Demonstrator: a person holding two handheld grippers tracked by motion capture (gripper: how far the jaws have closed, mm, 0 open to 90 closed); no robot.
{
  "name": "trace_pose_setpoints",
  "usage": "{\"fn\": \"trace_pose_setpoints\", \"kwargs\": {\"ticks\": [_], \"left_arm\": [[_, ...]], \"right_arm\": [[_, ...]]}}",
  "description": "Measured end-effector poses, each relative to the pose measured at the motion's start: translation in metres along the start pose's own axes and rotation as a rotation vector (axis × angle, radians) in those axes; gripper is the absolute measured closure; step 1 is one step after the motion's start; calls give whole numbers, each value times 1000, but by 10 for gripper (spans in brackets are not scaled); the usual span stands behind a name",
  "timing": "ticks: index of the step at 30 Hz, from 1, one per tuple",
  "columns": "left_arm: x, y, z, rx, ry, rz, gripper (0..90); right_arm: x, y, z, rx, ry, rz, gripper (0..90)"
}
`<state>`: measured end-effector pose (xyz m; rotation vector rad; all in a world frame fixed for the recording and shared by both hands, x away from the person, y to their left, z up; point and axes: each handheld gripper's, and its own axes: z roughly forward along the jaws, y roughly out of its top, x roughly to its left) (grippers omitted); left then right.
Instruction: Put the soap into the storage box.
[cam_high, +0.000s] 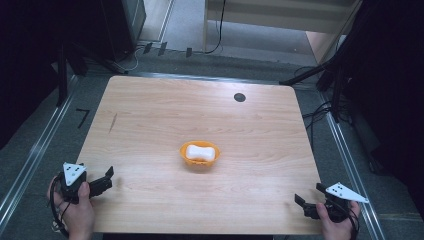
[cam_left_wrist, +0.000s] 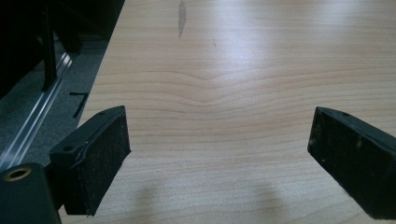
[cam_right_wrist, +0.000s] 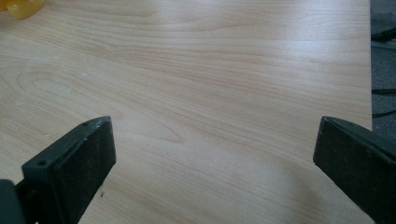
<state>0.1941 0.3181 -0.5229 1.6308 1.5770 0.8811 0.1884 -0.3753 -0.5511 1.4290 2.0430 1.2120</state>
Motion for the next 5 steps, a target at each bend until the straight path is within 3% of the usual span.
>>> {"fn": "trace_pose_setpoints", "kwargs": {"ticks": [5], "left_arm": [[0, 0, 0, -1, -2, 1, 62]], "right_arm": [[0, -1, -1, -13, 1, 8, 0]]}}
